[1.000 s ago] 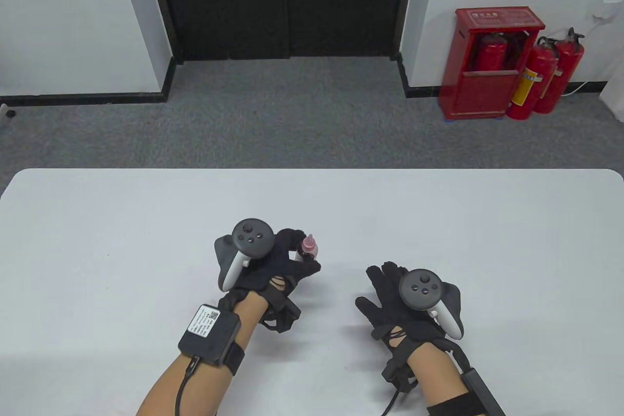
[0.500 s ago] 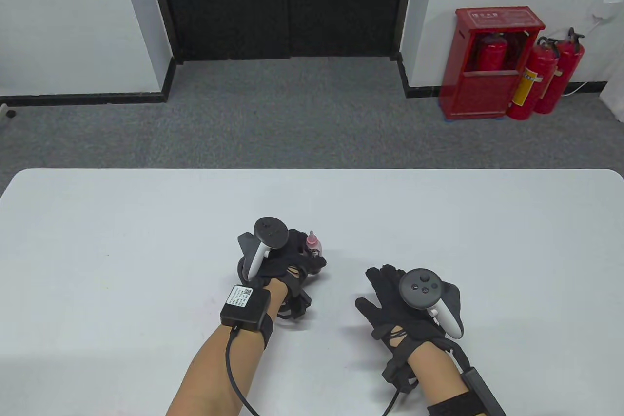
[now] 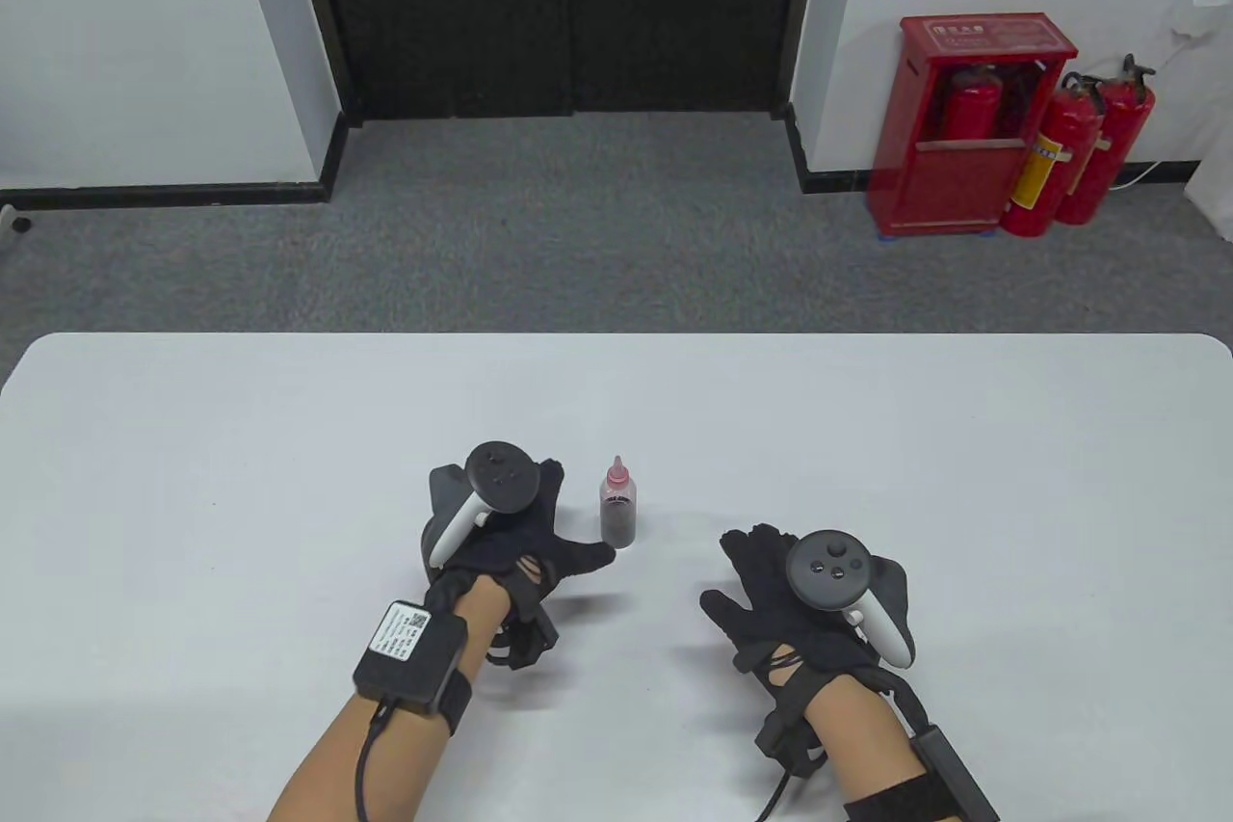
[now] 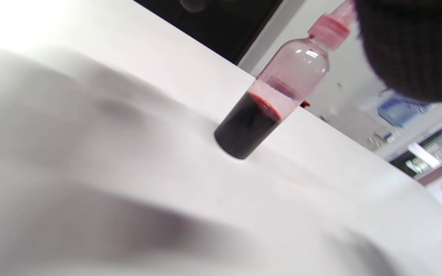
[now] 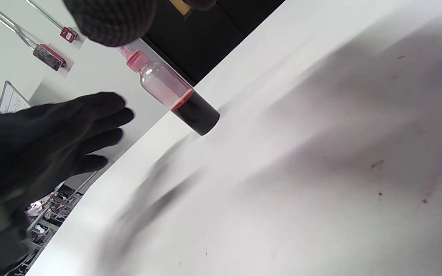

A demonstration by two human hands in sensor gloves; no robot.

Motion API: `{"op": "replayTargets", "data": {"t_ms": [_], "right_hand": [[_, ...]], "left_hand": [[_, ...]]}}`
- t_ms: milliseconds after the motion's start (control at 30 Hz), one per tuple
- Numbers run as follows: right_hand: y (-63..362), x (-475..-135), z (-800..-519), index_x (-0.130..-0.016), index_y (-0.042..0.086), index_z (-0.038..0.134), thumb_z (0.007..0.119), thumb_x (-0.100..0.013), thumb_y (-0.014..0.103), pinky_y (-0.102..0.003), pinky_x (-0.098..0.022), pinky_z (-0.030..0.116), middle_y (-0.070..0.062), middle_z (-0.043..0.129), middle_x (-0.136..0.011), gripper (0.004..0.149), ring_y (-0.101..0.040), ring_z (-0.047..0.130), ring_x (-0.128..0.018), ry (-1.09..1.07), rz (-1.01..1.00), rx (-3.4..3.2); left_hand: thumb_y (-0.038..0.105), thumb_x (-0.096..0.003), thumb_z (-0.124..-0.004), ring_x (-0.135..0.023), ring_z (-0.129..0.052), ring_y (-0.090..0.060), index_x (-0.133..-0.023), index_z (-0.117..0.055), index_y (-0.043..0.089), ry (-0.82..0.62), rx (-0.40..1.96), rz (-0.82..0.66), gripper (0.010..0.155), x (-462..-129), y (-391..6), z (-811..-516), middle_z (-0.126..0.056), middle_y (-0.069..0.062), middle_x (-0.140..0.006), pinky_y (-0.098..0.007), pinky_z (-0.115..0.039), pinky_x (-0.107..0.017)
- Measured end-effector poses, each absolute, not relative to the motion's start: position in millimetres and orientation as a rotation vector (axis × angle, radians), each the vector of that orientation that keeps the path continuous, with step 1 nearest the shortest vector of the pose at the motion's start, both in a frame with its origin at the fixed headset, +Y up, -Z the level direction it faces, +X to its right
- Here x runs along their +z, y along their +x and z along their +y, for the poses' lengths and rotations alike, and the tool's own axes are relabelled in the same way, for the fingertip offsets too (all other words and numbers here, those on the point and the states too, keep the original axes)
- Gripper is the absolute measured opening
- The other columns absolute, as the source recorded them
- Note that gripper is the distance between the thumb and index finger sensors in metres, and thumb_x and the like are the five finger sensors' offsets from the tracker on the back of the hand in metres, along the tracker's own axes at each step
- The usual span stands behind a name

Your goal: Close soy sauce bottle by twisting cap

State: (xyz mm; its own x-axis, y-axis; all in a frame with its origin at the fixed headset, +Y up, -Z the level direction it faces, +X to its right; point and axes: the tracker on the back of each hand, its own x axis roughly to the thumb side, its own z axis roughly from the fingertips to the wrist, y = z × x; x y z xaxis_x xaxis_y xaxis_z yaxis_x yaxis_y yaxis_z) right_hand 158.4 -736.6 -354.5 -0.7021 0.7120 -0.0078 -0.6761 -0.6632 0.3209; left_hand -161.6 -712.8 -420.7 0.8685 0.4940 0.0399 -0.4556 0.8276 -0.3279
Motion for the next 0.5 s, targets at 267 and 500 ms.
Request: {"op": "replayTargets", "data": {"t_ms": [267,500], "right_hand": [[154,-353,-740,-0.112,0.027,0.032,0.067,-0.045,0.056,-0.075,-0.067,0.030,-0.015,0.016,-0.122,0.080,-0.048,0.009,-0.107,0.164,0.425,2.338],[151,-352,-744,-0.112,0.027,0.032,0.067,-0.045,0.056,-0.075,-0.067,0.030,-0.015,0.017,-0.122,0.080,-0.048,0.011,-0.107,0.161,0.436,2.364]], "left_hand": [[0.072,-0.0228,-0.089,-0.113,-0.012,-0.037,-0.112,-0.019,0.027,-0.325,0.343,-0.116,0.122,-360,-209,-730,-0.020,0.000,-0.124,-0.069,-0.027,-0.072],[0.071,-0.0236,-0.089,-0.113,-0.018,-0.046,-0.112,-0.020,0.024,-0.384,0.341,-0.126,0.122,-348,-218,-752,-0.021,-0.004,-0.123,-0.071,-0.029,-0.071]]}}
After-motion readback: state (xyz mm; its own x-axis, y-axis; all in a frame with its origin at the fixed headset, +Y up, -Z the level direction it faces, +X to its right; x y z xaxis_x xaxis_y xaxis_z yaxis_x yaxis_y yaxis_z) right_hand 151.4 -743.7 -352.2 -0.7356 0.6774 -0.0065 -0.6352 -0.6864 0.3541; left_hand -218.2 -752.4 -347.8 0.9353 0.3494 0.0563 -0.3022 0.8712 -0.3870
